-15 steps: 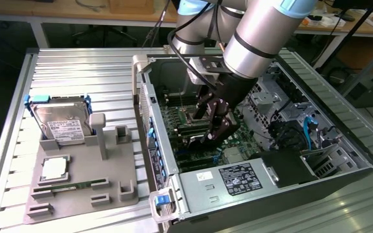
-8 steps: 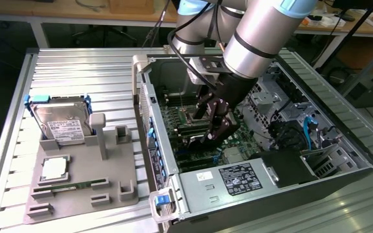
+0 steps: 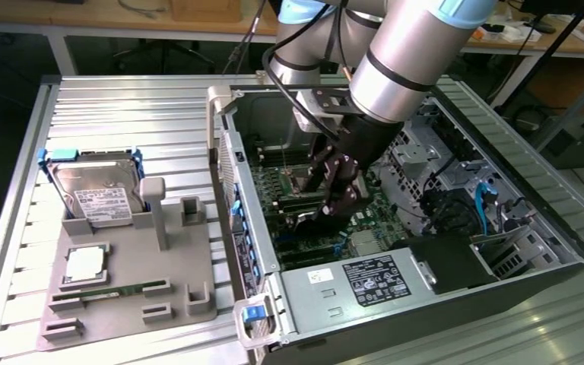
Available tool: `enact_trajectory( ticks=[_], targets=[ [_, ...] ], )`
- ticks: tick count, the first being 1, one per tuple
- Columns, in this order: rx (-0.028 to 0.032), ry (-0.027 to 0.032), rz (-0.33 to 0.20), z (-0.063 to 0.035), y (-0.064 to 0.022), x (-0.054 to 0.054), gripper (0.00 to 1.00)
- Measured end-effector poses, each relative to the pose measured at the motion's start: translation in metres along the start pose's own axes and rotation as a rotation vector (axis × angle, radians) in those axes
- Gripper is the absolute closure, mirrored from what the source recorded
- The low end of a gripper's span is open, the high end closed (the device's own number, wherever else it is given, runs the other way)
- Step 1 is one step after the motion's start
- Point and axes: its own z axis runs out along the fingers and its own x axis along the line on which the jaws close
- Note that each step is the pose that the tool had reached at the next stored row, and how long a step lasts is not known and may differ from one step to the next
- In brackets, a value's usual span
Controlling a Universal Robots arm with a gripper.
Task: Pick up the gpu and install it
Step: 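Press down on the gpu until it lock into place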
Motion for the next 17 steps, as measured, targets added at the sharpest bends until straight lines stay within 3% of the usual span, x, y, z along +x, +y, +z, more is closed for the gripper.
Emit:
enact_trajectory(
  ticks=[5, 6, 7, 8, 9, 10, 11, 14, 17],
  targets=[
    [0.0, 0.0002, 0.0, -0.0014, 0.0002, 0.0, 0.59],
    [0.0034, -0.0002, 0.0, -0.0012, 0.0002, 0.0, 0.65],
    [0.0154, 0.0001, -0.001, -0.0014, 0.0002, 0.0, 0.71],
    [0.0475, -0.0005, -0.002, -0.0013, 0.0002, -0.0001, 0.71],
    [0.0685, -0.0007, -0.003, -0.0012, 0.0003, -0.0001, 0.83],
    [0.0749, -0.0011, -0.003, -0.0003, 0.0001, -0.0003, 0.83],
    [0.0751, -0.0009, -0.003, 0.0015, -0.0003, -0.0003, 0.89],
    [0.0769, 0.0016, -0.002, 0.0048, -0.0008, -0.0003, 0.89],
    [0.0785, 0.0102, -0.001, 0.006, -0.001, -0.0002, 0.89]
  ],
)
